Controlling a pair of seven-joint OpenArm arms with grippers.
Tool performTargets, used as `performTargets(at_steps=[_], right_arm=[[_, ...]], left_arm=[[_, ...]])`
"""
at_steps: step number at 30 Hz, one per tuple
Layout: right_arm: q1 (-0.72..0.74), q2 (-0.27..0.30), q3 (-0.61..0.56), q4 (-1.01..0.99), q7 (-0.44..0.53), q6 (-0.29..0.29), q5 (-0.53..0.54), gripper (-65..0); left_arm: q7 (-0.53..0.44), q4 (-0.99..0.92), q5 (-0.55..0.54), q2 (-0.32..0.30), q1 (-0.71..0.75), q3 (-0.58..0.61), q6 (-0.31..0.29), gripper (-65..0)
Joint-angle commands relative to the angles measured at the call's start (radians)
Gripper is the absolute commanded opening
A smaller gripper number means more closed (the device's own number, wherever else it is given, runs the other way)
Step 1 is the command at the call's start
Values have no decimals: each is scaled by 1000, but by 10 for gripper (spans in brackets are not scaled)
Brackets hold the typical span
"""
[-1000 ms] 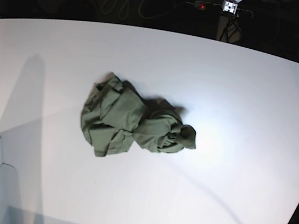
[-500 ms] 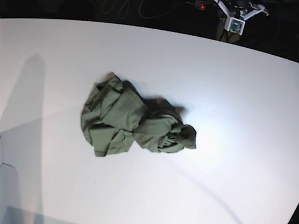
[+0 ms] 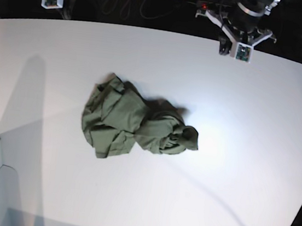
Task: Layout the t-shirt on the table in an organized manner, then fold the t-shirt properly
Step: 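Lower both grippers onto the green shirt and pinch its fabric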
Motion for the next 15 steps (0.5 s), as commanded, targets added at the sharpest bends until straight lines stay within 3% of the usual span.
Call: performTargets(at_steps=[1, 4, 9, 12, 15], right_arm=[[-8, 3, 1, 24, 20, -1, -1, -650], [31, -5, 1, 56, -61, 3, -1, -627], [93, -8, 1, 59, -176, 4, -1, -455], [113, -8, 1, 59, -184, 4, -1, -396], [126, -9, 0, 56, -186, 4, -1, -392]], left_arm=[[-14, 19, -1, 0, 0, 1, 0, -592], [-14, 19, -1, 0, -58, 7, -2, -427], [-15, 13, -1, 20, -185, 10, -2, -143], [-15, -30, -1, 74, -285, 8, -2, -90], [-15, -127, -1, 111, -394, 11, -2, -92]])
